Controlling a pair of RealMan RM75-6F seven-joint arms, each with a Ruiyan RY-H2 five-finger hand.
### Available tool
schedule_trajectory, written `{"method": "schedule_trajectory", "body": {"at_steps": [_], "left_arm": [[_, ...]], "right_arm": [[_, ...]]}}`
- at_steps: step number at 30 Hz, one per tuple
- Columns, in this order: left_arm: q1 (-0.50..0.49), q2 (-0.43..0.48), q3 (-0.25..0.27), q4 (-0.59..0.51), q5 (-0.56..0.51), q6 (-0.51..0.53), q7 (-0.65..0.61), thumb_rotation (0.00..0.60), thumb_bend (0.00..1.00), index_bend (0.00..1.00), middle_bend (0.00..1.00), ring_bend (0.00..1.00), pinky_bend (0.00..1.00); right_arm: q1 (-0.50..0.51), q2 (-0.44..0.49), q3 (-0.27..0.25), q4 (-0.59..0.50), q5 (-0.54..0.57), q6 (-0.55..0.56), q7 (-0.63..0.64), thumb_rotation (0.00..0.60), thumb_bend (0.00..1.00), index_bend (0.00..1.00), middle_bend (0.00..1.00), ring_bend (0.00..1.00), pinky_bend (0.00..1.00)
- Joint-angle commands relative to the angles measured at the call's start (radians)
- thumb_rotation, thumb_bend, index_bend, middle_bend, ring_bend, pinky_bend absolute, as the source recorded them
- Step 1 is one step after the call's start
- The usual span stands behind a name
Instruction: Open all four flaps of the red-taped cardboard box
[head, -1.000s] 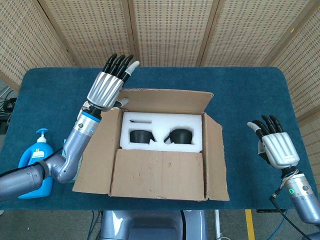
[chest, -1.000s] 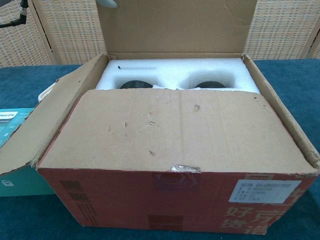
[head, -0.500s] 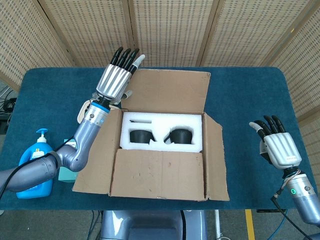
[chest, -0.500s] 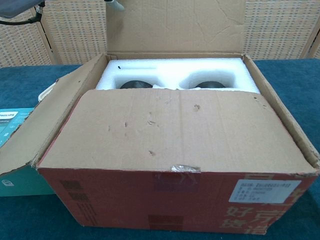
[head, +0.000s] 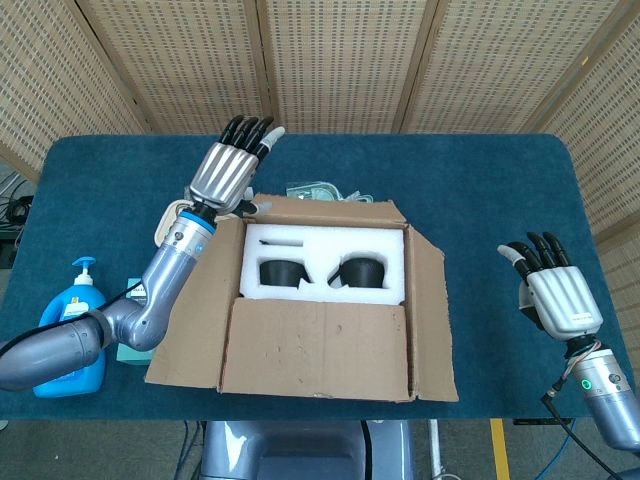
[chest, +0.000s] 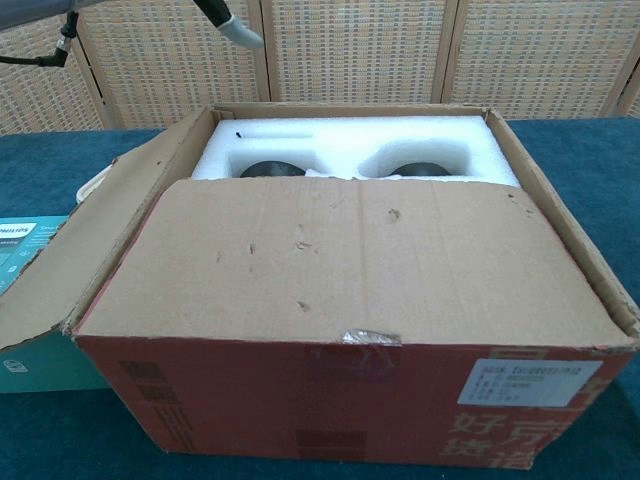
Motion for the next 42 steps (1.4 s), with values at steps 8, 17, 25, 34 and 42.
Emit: {"method": "schedule_trajectory", "body": {"at_steps": [8, 17, 25, 34, 42], "left_arm": [[0.062, 0.209, 0.036, -0.301, -0.073, -0.106, -0.097, 0.119, 0.36, 0.25, 0.0, 0.0, 0.0], [0.106, 0.286, 0.077, -0.44, -0.015, -0.141, -0.199, 0.11, 0.38, 0.32, 0.0, 0.0, 0.0], [0.141, 0.299, 0.131, -0.517, 0.077, -0.144, -0.239, 0.084, 0.36, 0.33, 0.0, 0.0, 0.0], [0.157, 0.256, 0.189, -0.526, 0.133, -0.118, -0.242, 0.072, 0.35, 0.33, 0.0, 0.0, 0.0], [0.151, 0.221, 0.216, -0.516, 0.132, -0.092, -0.213, 0.072, 0.35, 0.33, 0.0, 0.0, 0.0]], "right_arm": [[0.001, -0.003, -0.001, -0.006, -0.005, 0.0, -0.001, 0.6, 0.9, 0.16, 0.17, 0.0, 0.0], [-0.006, 0.0, -0.004, -0.006, -0.008, 0.005, 0.01, 0.6, 0.9, 0.16, 0.17, 0.0, 0.0], [-0.008, 0.0, -0.005, -0.006, -0.012, 0.007, 0.016, 0.6, 0.9, 0.16, 0.17, 0.0, 0.0], [-0.014, 0.001, -0.008, -0.002, -0.016, 0.011, 0.027, 0.6, 0.9, 0.16, 0.17, 0.0, 0.0], [-0.019, 0.005, -0.009, -0.002, -0.018, 0.016, 0.033, 0.6, 0.9, 0.16, 0.17, 0.0, 0.0]]}}
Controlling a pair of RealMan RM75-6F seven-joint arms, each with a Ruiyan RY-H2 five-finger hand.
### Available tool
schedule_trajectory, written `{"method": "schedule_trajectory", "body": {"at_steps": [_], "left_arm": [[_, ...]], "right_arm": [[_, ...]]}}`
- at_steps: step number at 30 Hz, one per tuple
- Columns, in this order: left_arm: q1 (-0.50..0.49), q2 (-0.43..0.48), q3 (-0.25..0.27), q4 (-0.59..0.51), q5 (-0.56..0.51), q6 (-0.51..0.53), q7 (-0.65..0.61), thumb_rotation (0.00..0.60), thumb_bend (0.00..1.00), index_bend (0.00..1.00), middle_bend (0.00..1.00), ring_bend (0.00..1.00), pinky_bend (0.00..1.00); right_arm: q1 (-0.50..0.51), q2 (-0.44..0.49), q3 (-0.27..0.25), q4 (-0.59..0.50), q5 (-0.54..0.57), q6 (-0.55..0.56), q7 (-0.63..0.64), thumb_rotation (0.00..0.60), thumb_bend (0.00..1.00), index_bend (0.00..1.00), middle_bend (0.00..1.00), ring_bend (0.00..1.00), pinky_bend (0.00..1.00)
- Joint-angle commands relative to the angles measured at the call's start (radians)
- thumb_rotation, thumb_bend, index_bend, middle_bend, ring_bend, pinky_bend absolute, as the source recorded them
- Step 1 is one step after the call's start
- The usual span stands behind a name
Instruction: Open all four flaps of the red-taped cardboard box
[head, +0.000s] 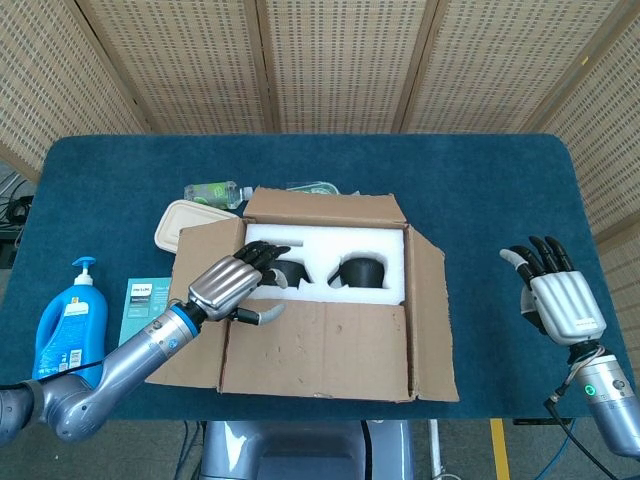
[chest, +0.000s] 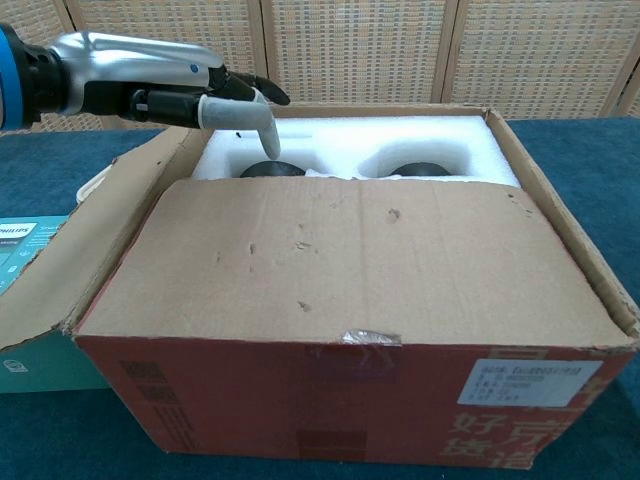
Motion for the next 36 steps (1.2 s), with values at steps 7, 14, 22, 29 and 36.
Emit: {"method": "schedule_trajectory", "body": {"at_steps": [7, 14, 22, 29, 36], "left_arm": [[-0.014, -0.016, 0.023, 0.001, -0.016, -0.004, 0.025, 0.073, 0.34, 0.33, 0.0, 0.0, 0.0], [-0.032, -0.019, 0.047, -0.01, -0.033, 0.0, 0.08, 0.074, 0.34, 0.33, 0.0, 0.0, 0.0], [-0.045, -0.019, 0.063, -0.031, -0.048, -0.006, 0.097, 0.072, 0.34, 0.33, 0.0, 0.0, 0.0], [-0.034, 0.032, 0.02, -0.066, -0.051, -0.031, -0.028, 0.073, 0.34, 0.33, 0.0, 0.0, 0.0], [-0.007, 0.117, -0.031, -0.105, 0.011, -0.093, -0.212, 0.073, 0.35, 0.33, 0.0, 0.0, 0.0]], "right_arm": [[-0.005, 0.001, -0.002, 0.003, -0.001, 0.003, 0.005, 0.6, 0.9, 0.16, 0.17, 0.0, 0.0], [-0.007, 0.003, -0.001, 0.006, -0.002, 0.005, 0.013, 0.6, 0.9, 0.16, 0.17, 0.0, 0.0], [-0.011, 0.003, -0.002, 0.01, -0.002, 0.009, 0.016, 0.6, 0.9, 0.16, 0.17, 0.0, 0.0], [-0.008, -0.001, 0.003, 0.018, 0.005, 0.002, 0.017, 0.6, 0.9, 0.16, 0.17, 0.0, 0.0], [-0.002, -0.006, 0.006, 0.021, 0.008, -0.005, 0.009, 0.6, 0.9, 0.16, 0.17, 0.0, 0.0]]}}
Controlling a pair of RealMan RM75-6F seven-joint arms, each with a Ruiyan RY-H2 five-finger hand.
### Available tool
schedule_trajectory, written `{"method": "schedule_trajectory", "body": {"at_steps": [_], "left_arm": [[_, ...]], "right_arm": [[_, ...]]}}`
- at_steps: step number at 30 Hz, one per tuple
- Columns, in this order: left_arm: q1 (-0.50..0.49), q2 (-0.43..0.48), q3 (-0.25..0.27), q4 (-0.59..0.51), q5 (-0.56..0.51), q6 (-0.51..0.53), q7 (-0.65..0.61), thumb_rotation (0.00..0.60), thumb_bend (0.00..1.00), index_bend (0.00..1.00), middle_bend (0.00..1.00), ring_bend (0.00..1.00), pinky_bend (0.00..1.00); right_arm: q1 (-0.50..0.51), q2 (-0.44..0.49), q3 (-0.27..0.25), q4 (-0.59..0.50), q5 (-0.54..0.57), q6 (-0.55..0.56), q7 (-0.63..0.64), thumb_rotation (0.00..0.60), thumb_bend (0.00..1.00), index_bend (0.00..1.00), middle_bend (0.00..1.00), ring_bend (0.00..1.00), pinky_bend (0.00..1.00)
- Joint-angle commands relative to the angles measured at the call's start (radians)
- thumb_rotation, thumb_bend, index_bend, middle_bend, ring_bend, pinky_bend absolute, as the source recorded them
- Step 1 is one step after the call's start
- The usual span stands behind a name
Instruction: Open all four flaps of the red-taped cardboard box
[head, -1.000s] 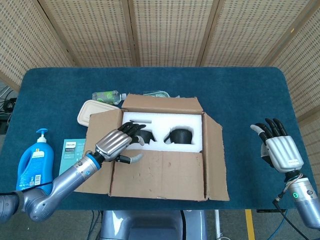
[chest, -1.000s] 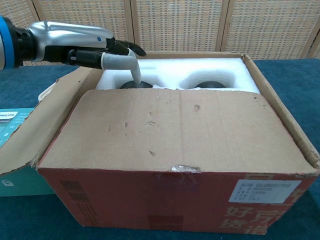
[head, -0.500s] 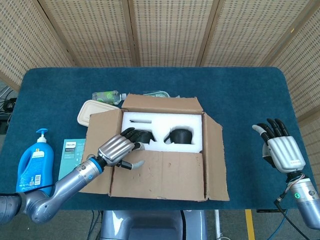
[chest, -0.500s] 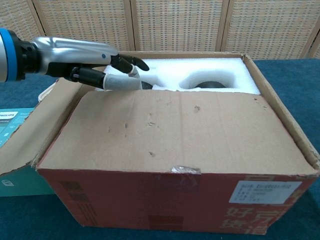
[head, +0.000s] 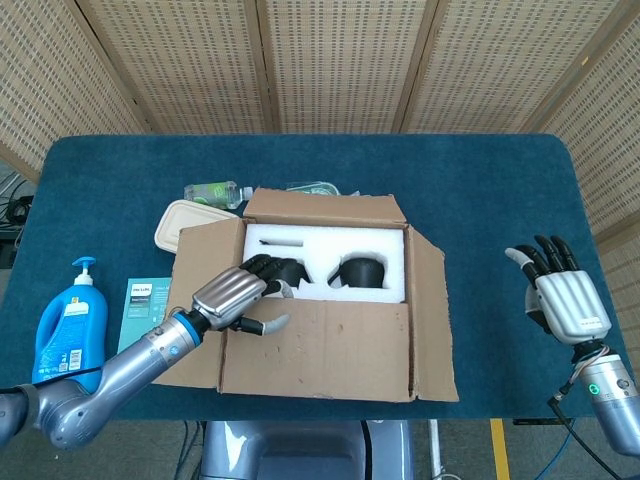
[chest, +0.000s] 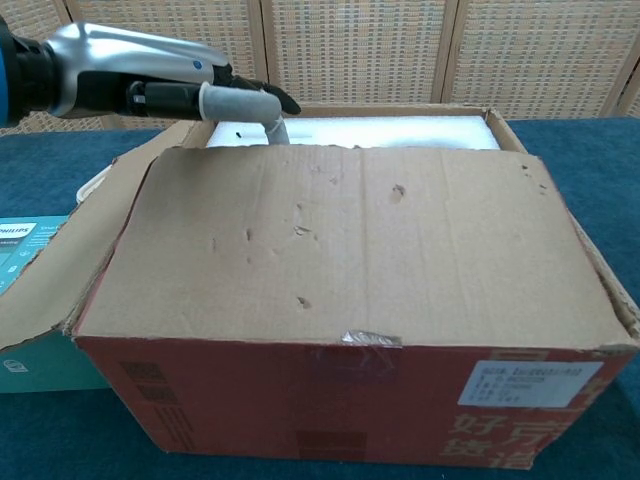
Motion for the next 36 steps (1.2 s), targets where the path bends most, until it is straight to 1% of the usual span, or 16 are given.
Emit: {"method": "schedule_trajectory", "body": {"at_steps": [1, 8, 11, 16, 21, 25, 30, 33, 34, 36], "left_arm": [[0.022, 0.057, -0.037, -0.028, 0.05, -0.045, -0.109, 0.072, 0.35, 0.33, 0.0, 0.0, 0.0], [0.054, 0.131, -0.085, -0.06, 0.159, -0.109, -0.311, 0.071, 0.35, 0.33, 0.0, 0.0, 0.0], [0.063, 0.152, -0.098, -0.073, 0.197, -0.131, -0.377, 0.071, 0.34, 0.33, 0.0, 0.0, 0.0], [0.086, 0.214, -0.126, -0.103, 0.314, -0.187, -0.566, 0.07, 0.34, 0.33, 0.0, 0.0, 0.0], [0.106, 0.253, -0.137, -0.112, 0.441, -0.19, -0.739, 0.067, 0.34, 0.33, 0.0, 0.0, 0.0], [0.11, 0.273, -0.133, -0.115, 0.512, -0.18, -0.836, 0.068, 0.34, 0.33, 0.0, 0.0, 0.0], [0.108, 0.303, -0.11, -0.115, 0.625, -0.148, -0.984, 0.065, 0.34, 0.33, 0.0, 0.0, 0.0], [0.092, 0.336, -0.072, -0.111, 0.744, -0.101, -1.138, 0.065, 0.34, 0.33, 0.0, 0.0, 0.0], [0.088, 0.342, -0.064, -0.108, 0.766, -0.089, -1.168, 0.065, 0.34, 0.33, 0.0, 0.0, 0.0], [0.07, 0.366, -0.032, -0.096, 0.846, -0.042, -1.273, 0.063, 0.34, 0.33, 0.0, 0.0, 0.0]], "right_arm": [[0.002, -0.001, 0.002, 0.0, 0.002, -0.003, -0.002, 0.6, 0.9, 0.16, 0.17, 0.0, 0.0], [0.005, -0.004, 0.002, -0.005, 0.007, -0.007, -0.017, 0.6, 0.9, 0.16, 0.17, 0.0, 0.0], [0.007, -0.005, 0.003, -0.008, 0.009, -0.008, -0.023, 0.6, 0.9, 0.16, 0.17, 0.0, 0.0], [0.014, -0.006, 0.007, -0.015, 0.014, -0.016, -0.038, 0.6, 0.9, 0.16, 0.17, 0.0, 0.0], [0.019, -0.007, 0.009, -0.022, 0.019, -0.022, -0.05, 0.6, 0.9, 0.16, 0.17, 0.0, 0.0], [0.021, -0.008, 0.01, -0.025, 0.021, -0.024, -0.055, 0.6, 0.9, 0.16, 0.17, 0.0, 0.0], [0.025, -0.008, 0.011, -0.029, 0.025, -0.028, -0.064, 0.6, 0.9, 0.16, 0.17, 0.0, 0.0], [0.026, -0.007, 0.012, -0.034, 0.029, -0.029, -0.072, 0.6, 0.9, 0.16, 0.17, 0.0, 0.0], [0.026, -0.006, 0.012, -0.035, 0.029, -0.029, -0.074, 0.6, 0.9, 0.16, 0.17, 0.0, 0.0], [0.026, -0.006, 0.012, -0.037, 0.031, -0.03, -0.078, 0.6, 0.9, 0.16, 0.17, 0.0, 0.0]]}}
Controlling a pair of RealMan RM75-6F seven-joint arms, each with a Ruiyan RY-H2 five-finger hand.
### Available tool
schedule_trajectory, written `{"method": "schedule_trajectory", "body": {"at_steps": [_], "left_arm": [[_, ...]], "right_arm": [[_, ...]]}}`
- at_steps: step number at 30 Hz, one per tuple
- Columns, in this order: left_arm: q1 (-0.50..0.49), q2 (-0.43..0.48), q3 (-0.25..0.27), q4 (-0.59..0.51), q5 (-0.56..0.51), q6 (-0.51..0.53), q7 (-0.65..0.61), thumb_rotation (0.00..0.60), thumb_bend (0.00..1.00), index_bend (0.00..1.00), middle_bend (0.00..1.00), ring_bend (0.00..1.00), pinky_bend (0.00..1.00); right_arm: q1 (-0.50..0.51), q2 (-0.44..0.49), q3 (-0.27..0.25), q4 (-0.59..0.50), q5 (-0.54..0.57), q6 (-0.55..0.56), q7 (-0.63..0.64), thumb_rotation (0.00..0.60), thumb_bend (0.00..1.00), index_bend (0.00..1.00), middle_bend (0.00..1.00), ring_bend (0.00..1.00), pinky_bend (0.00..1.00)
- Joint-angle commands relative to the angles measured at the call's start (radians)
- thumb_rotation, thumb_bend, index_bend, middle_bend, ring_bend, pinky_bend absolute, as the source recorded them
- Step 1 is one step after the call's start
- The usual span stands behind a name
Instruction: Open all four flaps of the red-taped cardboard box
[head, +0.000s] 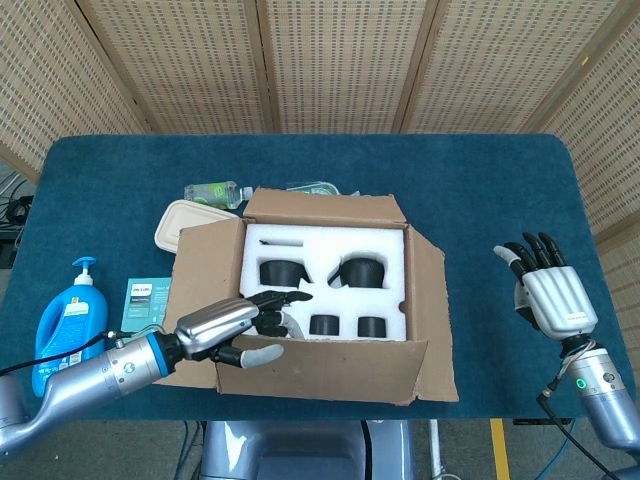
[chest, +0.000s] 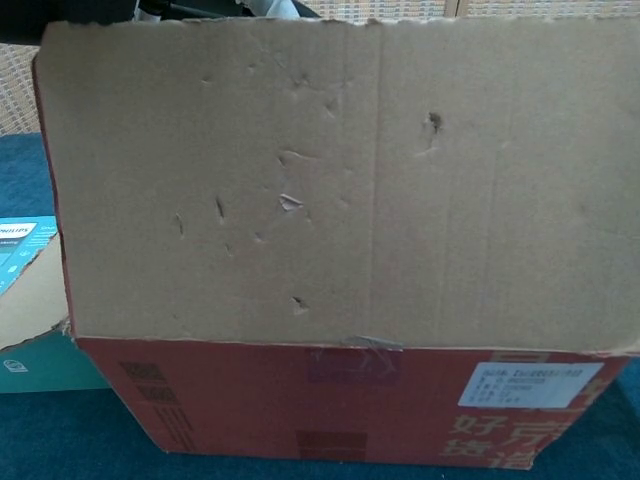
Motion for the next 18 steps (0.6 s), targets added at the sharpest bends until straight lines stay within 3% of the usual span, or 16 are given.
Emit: {"method": "schedule_trajectory", "body": {"at_steps": [1, 9, 18], "left_arm": [[-0.035, 0.061, 0.071, 0.022, 0.18, 0.108, -0.224, 0.064, 0.34, 0.33, 0.0, 0.0, 0.0], [-0.104, 0.128, 0.177, 0.085, 0.377, 0.265, -0.475, 0.062, 0.33, 0.33, 0.0, 0.0, 0.0], [-0.173, 0.166, 0.276, 0.109, 0.527, 0.36, -0.6, 0.061, 0.33, 0.33, 0.0, 0.0, 0.0]], "right_arm": [[0.001, 0.001, 0.0, -0.003, 0.003, -0.002, -0.005, 0.6, 0.9, 0.16, 0.17, 0.0, 0.0], [0.005, 0.003, 0.003, -0.009, 0.008, -0.004, -0.013, 0.6, 0.9, 0.16, 0.17, 0.0, 0.0], [0.004, 0.007, 0.001, -0.014, 0.008, -0.002, -0.015, 0.6, 0.9, 0.16, 0.17, 0.0, 0.0]]}}
